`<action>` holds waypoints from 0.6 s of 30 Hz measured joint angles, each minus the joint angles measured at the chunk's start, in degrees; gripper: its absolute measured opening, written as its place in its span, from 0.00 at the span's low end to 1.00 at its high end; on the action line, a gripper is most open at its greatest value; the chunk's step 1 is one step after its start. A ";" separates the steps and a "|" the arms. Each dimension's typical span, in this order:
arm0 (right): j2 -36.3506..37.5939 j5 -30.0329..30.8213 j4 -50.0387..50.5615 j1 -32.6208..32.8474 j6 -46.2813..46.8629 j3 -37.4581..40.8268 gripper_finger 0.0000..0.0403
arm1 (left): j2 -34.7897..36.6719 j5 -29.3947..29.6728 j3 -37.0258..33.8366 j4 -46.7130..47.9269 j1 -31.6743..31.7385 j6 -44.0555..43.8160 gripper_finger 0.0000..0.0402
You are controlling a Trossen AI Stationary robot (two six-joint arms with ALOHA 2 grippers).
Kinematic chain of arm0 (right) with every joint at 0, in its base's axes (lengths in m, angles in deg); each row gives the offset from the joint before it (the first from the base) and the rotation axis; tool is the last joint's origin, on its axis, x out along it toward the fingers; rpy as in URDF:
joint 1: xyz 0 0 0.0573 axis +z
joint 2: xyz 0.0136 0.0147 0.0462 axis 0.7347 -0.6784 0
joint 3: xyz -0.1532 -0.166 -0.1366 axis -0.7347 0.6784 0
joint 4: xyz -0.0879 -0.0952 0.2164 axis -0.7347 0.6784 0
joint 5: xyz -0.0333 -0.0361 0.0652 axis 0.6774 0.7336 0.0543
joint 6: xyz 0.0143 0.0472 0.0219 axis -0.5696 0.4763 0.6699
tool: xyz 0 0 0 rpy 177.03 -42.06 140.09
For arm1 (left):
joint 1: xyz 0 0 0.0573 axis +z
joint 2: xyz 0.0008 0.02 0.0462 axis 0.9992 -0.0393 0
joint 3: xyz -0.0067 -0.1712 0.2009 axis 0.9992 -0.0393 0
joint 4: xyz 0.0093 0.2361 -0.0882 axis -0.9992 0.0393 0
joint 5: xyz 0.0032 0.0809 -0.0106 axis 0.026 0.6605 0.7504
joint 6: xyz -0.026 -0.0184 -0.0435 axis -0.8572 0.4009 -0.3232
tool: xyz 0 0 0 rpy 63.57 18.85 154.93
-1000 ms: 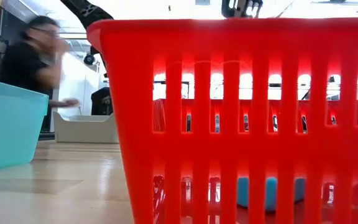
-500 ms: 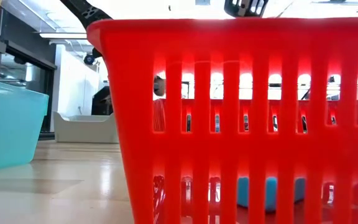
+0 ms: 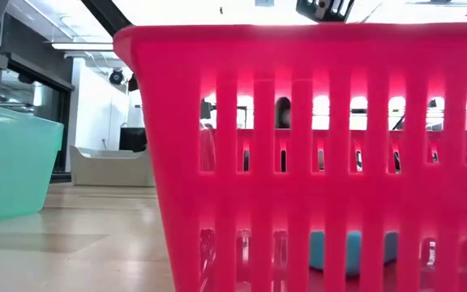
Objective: Pick & Place School Supplies
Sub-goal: Put the blue eraser into the red bin
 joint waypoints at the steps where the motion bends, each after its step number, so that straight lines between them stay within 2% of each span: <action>1: 0.00 -0.02 0.00 0.00 0.00 0.00 0.28 | -0.03 -0.01 0.03 0.16 0.12 -0.04 0.37; 18: -0.02 0.16 -0.09 0.56 0.23 0.00 0.28 | -2.87 0.15 0.25 1.17 0.36 -2.82 0.37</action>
